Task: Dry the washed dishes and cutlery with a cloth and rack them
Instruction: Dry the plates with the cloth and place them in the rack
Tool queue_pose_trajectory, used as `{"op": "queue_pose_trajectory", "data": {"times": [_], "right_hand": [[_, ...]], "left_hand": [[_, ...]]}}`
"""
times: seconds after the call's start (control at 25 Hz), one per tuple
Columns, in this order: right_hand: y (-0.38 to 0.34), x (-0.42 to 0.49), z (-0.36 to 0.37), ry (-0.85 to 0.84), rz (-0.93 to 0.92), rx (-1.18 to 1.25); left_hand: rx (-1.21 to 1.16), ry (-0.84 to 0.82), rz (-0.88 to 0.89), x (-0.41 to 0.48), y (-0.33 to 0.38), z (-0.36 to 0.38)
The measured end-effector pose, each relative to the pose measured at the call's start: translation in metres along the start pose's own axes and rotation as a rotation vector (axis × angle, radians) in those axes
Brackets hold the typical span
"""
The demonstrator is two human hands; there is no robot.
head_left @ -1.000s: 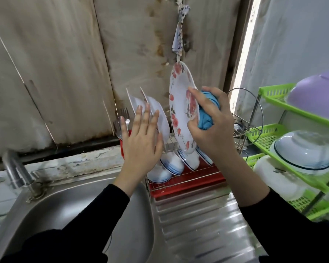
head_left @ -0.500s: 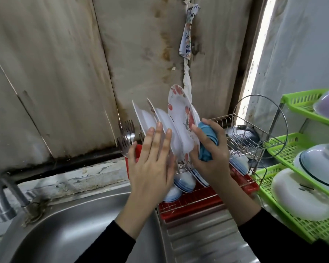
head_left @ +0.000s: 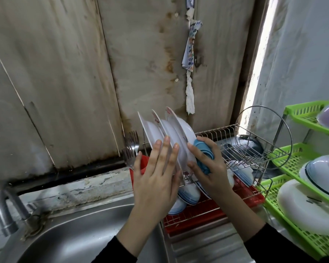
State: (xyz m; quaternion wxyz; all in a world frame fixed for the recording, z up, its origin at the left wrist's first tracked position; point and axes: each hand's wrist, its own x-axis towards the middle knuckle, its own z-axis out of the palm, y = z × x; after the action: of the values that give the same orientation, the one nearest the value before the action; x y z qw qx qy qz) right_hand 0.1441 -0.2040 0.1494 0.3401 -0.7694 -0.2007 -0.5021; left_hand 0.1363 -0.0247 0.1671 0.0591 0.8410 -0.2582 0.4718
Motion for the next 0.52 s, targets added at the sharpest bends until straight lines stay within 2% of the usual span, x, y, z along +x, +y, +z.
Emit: {"op": "queue_pose_trajectory", "data": {"times": [0.28, 0.52], "right_hand": [[-0.009, -0.002, -0.01, -0.092, 0.059, -0.029], [-0.051, -0.014, -0.034, -0.056, 0.119, -0.037]], "left_hand": [[-0.027, -0.078, 0.011, 0.0, -0.001, -0.011], [-0.114, -0.123, -0.013, -0.01, -0.003, -0.031]]}}
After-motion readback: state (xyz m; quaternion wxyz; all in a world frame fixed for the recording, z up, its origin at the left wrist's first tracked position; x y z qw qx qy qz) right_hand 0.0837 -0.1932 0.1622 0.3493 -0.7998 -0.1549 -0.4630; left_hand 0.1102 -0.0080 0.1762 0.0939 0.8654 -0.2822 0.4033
